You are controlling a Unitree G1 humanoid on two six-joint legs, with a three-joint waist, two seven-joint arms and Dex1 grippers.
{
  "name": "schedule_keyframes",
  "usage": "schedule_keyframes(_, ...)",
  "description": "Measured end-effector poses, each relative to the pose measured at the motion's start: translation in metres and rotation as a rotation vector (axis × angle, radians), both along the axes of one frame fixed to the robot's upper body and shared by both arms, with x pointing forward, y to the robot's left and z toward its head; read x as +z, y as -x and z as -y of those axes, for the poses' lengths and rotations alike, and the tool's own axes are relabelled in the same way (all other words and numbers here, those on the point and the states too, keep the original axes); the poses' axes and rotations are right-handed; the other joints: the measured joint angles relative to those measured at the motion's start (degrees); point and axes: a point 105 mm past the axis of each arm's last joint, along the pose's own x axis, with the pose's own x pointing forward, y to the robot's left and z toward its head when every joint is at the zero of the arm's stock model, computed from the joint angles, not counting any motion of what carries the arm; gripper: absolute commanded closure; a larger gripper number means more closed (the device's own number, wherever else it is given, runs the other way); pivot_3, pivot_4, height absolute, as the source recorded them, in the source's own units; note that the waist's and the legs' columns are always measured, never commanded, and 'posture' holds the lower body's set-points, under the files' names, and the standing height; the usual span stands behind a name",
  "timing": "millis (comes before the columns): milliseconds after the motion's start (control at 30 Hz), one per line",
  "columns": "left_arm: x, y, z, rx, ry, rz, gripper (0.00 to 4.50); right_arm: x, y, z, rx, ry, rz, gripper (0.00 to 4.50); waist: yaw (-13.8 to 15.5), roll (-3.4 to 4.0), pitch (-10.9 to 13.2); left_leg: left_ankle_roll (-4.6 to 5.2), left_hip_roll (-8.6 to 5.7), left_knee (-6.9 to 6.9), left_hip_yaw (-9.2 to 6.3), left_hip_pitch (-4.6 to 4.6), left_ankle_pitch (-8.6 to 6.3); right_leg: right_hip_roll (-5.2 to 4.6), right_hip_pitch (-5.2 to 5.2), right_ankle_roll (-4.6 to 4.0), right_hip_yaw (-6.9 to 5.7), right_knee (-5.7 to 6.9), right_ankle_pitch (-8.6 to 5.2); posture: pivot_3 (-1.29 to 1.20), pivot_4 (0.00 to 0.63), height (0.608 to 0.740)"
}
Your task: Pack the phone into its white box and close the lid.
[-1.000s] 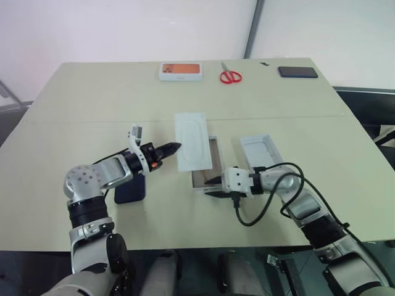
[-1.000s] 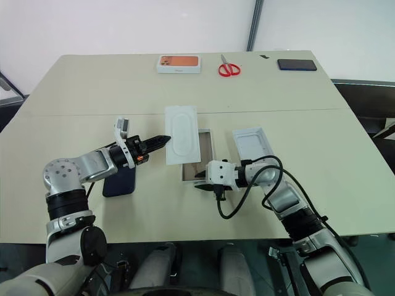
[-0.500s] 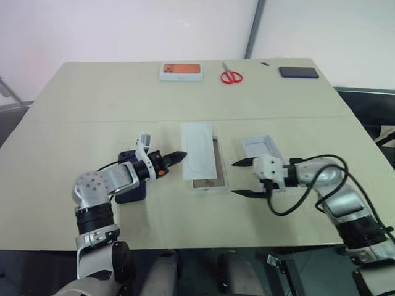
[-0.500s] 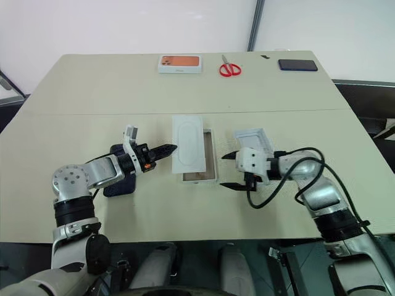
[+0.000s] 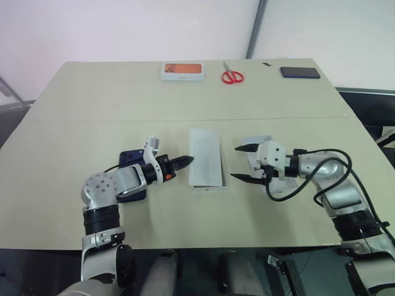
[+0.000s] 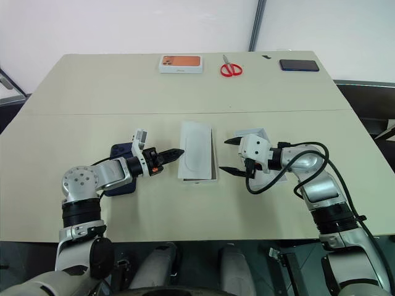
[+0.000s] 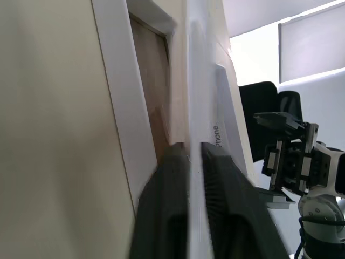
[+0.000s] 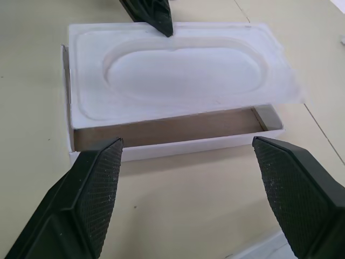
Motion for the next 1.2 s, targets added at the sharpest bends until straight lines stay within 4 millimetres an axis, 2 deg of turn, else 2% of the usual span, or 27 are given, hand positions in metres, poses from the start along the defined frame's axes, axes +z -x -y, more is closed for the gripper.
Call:
schedule_keyframes(67,0.001,0.001,0.0,-0.002,-0.006,0.007,1.61,-0.001,-0.001,0.001,-0.004,-0.001,0.001,0.45,0.0,0.0,0.0,0.0,0.0,-0.01,0.0,0.0,0.0,0.01,-0.01,0.0,-0.01,0.0,0.0,0.0,0.15,0.74)
schedule_keyframes(267,0.003,0.002,-0.001,-0.01,-0.038,0.028,1.61,0.0,-0.005,-0.003,-0.013,-0.03,0.005,0.45,-0.2,0.0,0.0,0.0,0.0,-0.02,-0.01,0.01,0.0,0.04,-0.03,0.0,0.0,0.01,0.0,0.0,0.15,0.74)
schedule_keyframes(500,0.02,0.001,-0.012,-0.006,-0.116,0.154,1.61,0.009,-0.012,-0.023,-0.013,-0.134,0.013,0.45,-0.1,0.01,0.0,-0.01,0.04,-0.04,-0.02,0.01,0.01,0.04,-0.04,0.0,0.02,0.02,0.0,0.0,0.15,0.74)
schedule_keyframes(600,0.028,0.002,-0.024,0.009,-0.203,0.294,1.55,0.012,-0.014,-0.039,-0.012,-0.191,-0.013,1.38,-0.3,0.02,0.0,-0.06,0.06,-0.11,-0.01,0.01,0.03,0.03,-0.12,-0.02,0.07,0.03,0.01,0.0,0.15,0.74)
schedule_keyframes(800,0.036,-0.002,-0.063,0.057,-0.407,0.605,1.55,0.012,-0.022,-0.071,-0.018,-0.18,0.042,4.45,-0.2,0.04,0.0,-0.24,0.06,-0.39,0.05,0.01,0.15,0.01,-0.27,-0.08,0.09,-0.01,0.01,0.0,0.15,0.74)
schedule_keyframes(933,0.034,0.007,-0.081,-0.005,-0.513,0.775,1.55,0.004,-0.028,-0.083,-0.037,-0.141,0.051,4.45,-0.1,0.04,0.0,-0.24,0.09,-0.54,0.04,-0.02,0.15,-0.05,-0.36,-0.09,0.11,-0.03,0.01,0.0,0.15,0.74)
schedule_keyframes(1067,0.035,0.013,-0.081,-0.048,-0.493,0.855,1.55,-0.006,-0.029,-0.09,-0.025,-0.077,0.055,4.45,-0.1,0.04,0.0,-0.23,0.09,-0.56,0.01,-0.04,0.15,-0.06,-0.37,-0.09,0.1,-0.04,0.02,0.0,0.15,0.74)
schedule_keyframes(1200,0.036,0.016,-0.081,-0.054,-0.5,0.899,1.55,-0.028,-0.028,-0.094,-0.012,0.025,0.037,4.45,-0.4,0.04,0.0,-0.22,0.1,-0.6,0.02,-0.02,0.16,0.0,-0.42,-0.08,0.1,0.0,0.02,0.0,0.15,0.74)
